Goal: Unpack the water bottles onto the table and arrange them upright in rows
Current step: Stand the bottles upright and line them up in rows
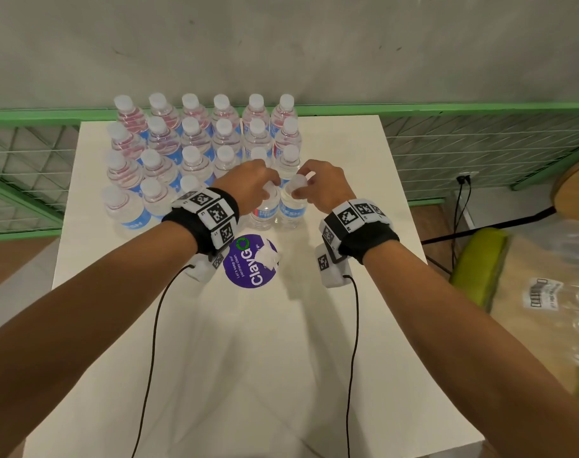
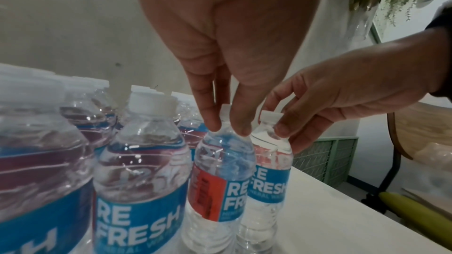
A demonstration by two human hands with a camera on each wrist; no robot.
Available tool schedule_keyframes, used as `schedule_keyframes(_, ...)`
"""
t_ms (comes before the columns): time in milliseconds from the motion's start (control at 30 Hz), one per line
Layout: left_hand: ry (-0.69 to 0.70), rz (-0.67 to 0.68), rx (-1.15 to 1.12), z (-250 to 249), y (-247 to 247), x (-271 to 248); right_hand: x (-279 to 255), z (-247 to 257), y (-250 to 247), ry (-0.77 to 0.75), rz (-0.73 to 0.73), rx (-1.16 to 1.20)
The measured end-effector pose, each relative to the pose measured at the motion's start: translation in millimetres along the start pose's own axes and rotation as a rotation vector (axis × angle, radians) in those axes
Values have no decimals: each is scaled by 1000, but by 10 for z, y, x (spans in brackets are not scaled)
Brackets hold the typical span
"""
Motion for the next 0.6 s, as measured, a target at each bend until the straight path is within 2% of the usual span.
schedule_keyframes(600, -3, 22, -13, 50, -96, 57, 85, 17, -18, 25, 40, 15)
Point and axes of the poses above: each hand's wrist, its own x-axis towards the middle knuckle, its own y-axis out of the palm, z = x × y, the point moved 1 cm from there along x, towards the middle knuckle, and after that the axes turned 2 degrees about z, right-handed, at the moved point
